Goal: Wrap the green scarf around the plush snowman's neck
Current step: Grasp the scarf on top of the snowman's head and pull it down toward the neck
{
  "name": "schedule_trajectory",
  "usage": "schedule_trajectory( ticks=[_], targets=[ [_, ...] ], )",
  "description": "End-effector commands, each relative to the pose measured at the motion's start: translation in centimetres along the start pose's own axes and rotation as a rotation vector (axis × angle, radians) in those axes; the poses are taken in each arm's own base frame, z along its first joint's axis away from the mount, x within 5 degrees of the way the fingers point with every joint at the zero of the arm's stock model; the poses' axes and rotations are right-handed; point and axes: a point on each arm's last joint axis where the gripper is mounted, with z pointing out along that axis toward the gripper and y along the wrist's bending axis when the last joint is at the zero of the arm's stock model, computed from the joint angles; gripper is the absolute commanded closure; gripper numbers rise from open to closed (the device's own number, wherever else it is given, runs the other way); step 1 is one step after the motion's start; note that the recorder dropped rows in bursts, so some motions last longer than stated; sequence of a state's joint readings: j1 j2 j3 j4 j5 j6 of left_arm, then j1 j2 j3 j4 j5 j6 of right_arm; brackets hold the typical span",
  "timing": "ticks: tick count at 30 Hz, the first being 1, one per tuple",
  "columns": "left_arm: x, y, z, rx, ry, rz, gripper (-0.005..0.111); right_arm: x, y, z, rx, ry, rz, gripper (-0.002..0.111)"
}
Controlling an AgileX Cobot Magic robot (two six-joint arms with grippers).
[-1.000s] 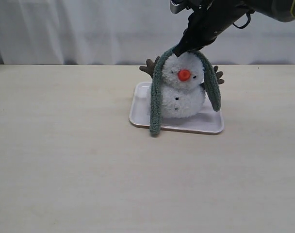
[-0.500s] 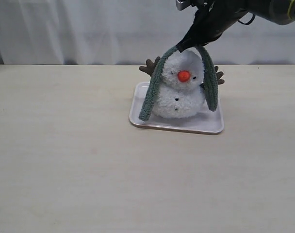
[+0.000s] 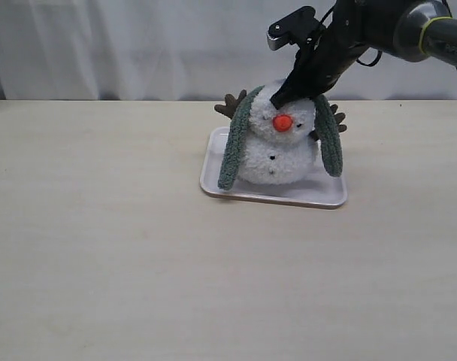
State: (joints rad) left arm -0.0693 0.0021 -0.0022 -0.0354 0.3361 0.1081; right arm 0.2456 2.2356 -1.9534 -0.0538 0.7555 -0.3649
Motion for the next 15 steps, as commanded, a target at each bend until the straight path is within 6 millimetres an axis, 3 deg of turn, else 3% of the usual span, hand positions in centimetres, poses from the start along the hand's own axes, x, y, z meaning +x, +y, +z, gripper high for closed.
schedule_trajectory(
  ticks=[1, 4, 9, 15],
  targets=[
    [-0.1, 0.0, 0.0, -0.004, -0.013, -0.007, 0.107, 0.0, -0.1, -0.6, 0.000, 0.016, 0.001, 0.104],
    [-0.1, 0.0, 0.0, -0.004, -0.013, -0.007, 0.107, 0.1, -0.1, -1.0, -0.008, 0.037, 0.001, 0.101],
    [-0.1, 0.0, 0.0, -0.004, -0.013, -0.009, 0.107, -0.1, -0.2, -2.2, -0.011, 0.044, 0.009, 0.085],
    [-0.1, 0.0, 0.0, -0.004, -0.013, -0.009, 0.107, -0.5, -0.5, -4.5, -0.009, 0.040, 0.015, 0.074]
  ],
)
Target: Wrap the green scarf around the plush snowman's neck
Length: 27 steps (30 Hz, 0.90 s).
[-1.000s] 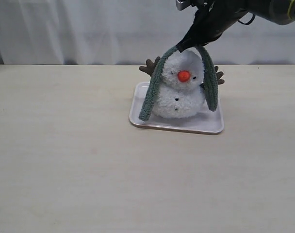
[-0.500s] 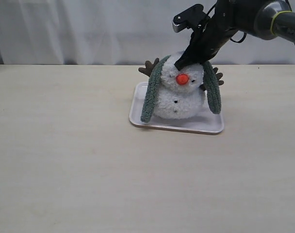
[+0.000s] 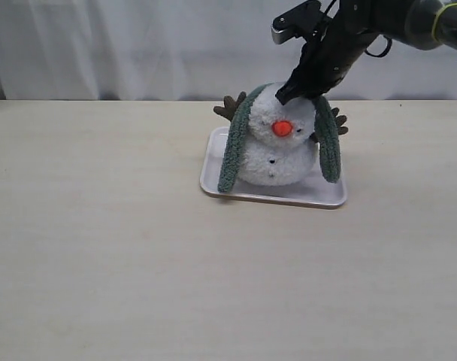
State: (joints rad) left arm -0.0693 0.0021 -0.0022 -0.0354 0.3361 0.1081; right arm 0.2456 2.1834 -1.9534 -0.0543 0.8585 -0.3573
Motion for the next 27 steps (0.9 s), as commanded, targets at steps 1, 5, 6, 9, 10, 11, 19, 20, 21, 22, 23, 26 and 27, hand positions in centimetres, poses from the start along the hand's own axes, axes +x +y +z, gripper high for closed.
schedule_trajectory(
  ticks=[1, 5, 6, 9, 10, 11, 19, 20, 21, 22, 23, 26, 27],
  targets=[
    [-0.1, 0.0, 0.0, -0.004, -0.013, -0.009, 0.107, -0.4, -0.3, -2.5, 0.007, -0.007, 0.006, 0.074],
    [-0.1, 0.0, 0.0, -0.004, -0.013, -0.009, 0.107, -0.5, -0.5, -4.5, 0.013, -0.011, 0.024, 0.074],
    [-0.1, 0.0, 0.0, -0.004, -0.013, -0.009, 0.107, -0.5, -0.6, -4.9, 0.013, -0.011, 0.029, 0.074],
    [-0.1, 0.0, 0.0, -0.004, -0.013, -0.009, 0.107, -0.4, -0.6, -5.9, 0.008, 0.005, 0.046, 0.074],
    [-0.1, 0.0, 0.0, -0.004, -0.013, -0.009, 0.107, -0.3, -0.6, -6.1, 0.005, 0.016, 0.052, 0.074],
    [-0.1, 0.0, 0.0, -0.004, -0.013, -0.009, 0.107, -0.2, -0.5, -6.3, 0.000, 0.029, 0.056, 0.074],
    [-0.1, 0.0, 0.0, -0.004, -0.013, -0.009, 0.107, 2.1, -2.5, -6.5, -0.120, 0.147, 0.249, 0.074],
    [-0.1, 0.0, 0.0, -0.004, -0.013, -0.009, 0.107, 2.6, -3.0, -6.6, -0.175, 0.144, 0.288, 0.074],
    [-0.1, 0.0, 0.0, -0.004, -0.013, -0.009, 0.107, 2.9, -3.2, -6.5, -0.219, 0.142, 0.309, 0.074],
    [-0.1, 0.0, 0.0, -0.004, -0.013, -0.009, 0.107, 3.1, -3.5, -6.6, -0.269, 0.126, 0.331, 0.074],
    [-0.1, 0.0, 0.0, -0.004, -0.013, -0.009, 0.107, 3.6, -3.5, -6.4, -0.318, 0.120, 0.340, 0.072],
    [-0.1, 0.0, 0.0, -0.005, -0.013, -0.007, 0.107, 4.9, -3.2, -5.7, -0.379, 0.126, 0.359, 0.064],
    [-0.1, 0.0, 0.0, -0.005, -0.013, -0.007, 0.107, 5.5, -3.0, -5.2, -0.373, 0.145, 0.362, 0.062]
  ],
)
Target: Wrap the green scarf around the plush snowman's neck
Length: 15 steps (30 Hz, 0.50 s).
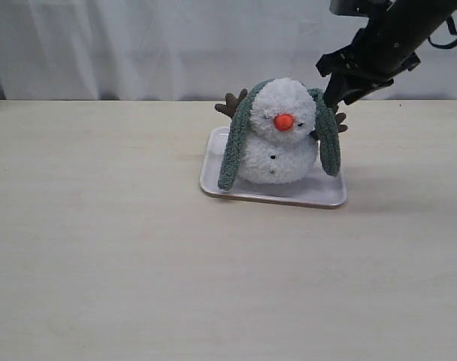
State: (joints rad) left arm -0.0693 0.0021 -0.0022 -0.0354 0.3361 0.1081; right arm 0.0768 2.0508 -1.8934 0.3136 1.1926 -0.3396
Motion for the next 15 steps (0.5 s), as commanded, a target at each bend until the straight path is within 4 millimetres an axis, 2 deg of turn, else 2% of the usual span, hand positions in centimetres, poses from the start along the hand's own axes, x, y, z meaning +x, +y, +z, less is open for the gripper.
schedule_trajectory(
  ticks=[1, 5, 11, 15],
  targets=[
    [-0.1, 0.0, 0.0, -0.005, -0.013, -0.007, 0.107, 2.0, -0.5, 1.2, -0.038, 0.028, 0.009, 0.060],
    [-0.1, 0.0, 0.0, -0.005, -0.013, -0.007, 0.107, 3.8, -1.4, 3.2, 0.040, 0.024, 0.007, 0.059],
    [-0.1, 0.0, 0.0, -0.005, -0.013, -0.007, 0.107, 6.2, -2.0, 7.1, 0.068, -0.089, -0.062, 0.059],
    [-0.1, 0.0, 0.0, -0.005, -0.013, -0.007, 0.107, 7.5, -2.9, 8.9, 0.169, -0.185, -0.091, 0.060]
  ],
)
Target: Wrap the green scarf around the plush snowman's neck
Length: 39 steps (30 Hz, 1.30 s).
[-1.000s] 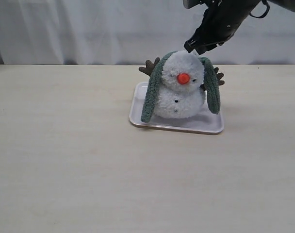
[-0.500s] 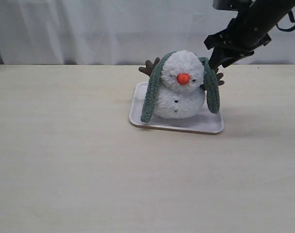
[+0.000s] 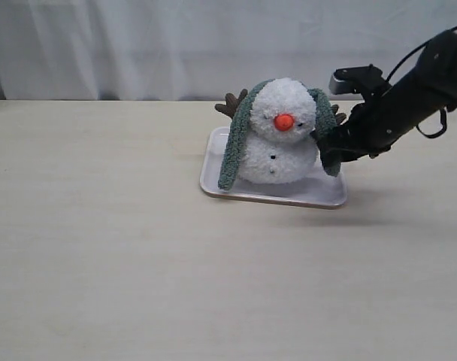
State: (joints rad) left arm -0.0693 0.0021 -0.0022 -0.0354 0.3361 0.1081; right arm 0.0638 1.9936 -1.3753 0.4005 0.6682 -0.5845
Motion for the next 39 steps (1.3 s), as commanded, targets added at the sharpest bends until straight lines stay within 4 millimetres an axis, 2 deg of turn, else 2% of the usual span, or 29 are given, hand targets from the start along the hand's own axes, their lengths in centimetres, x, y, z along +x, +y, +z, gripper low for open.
schedule_trajectory(
  ticks=[1, 8, 25, 27, 32, 33, 39],
  targets=[
    [-0.1, 0.0, 0.0, -0.005, -0.013, -0.007, 0.107, 1.1, -1.1, 1.1, 0.130, -0.137, -0.041, 0.060],
    [-0.1, 0.0, 0.0, -0.005, -0.013, -0.007, 0.107, 3.1, -1.0, 2.6, 0.161, -0.143, -0.138, 0.060],
    [0.0, 0.0, 0.0, -0.004, -0.011, -0.009, 0.107, 2.0, 0.4, 2.7, 0.005, -0.273, -0.126, 0.060],
    [0.0, 0.0, 0.0, -0.004, -0.011, -0.009, 0.107, 2.0, 0.4, 2.7, 0.008, -0.273, -0.124, 0.066],
    [0.0, 0.0, 0.0, -0.004, -0.011, -0.009, 0.107, 2.1, 0.7, 2.7, -0.027, -0.267, -0.112, 0.101],
    [0.0, 0.0, 0.0, -0.004, -0.011, -0.009, 0.107, 2.1, 0.9, 2.7, -0.048, -0.264, -0.115, 0.104],
    [0.0, 0.0, 0.0, -0.004, -0.011, -0.009, 0.107, 2.2, 2.4, 1.9, -0.199, -0.247, -0.147, 0.104]
  ],
)
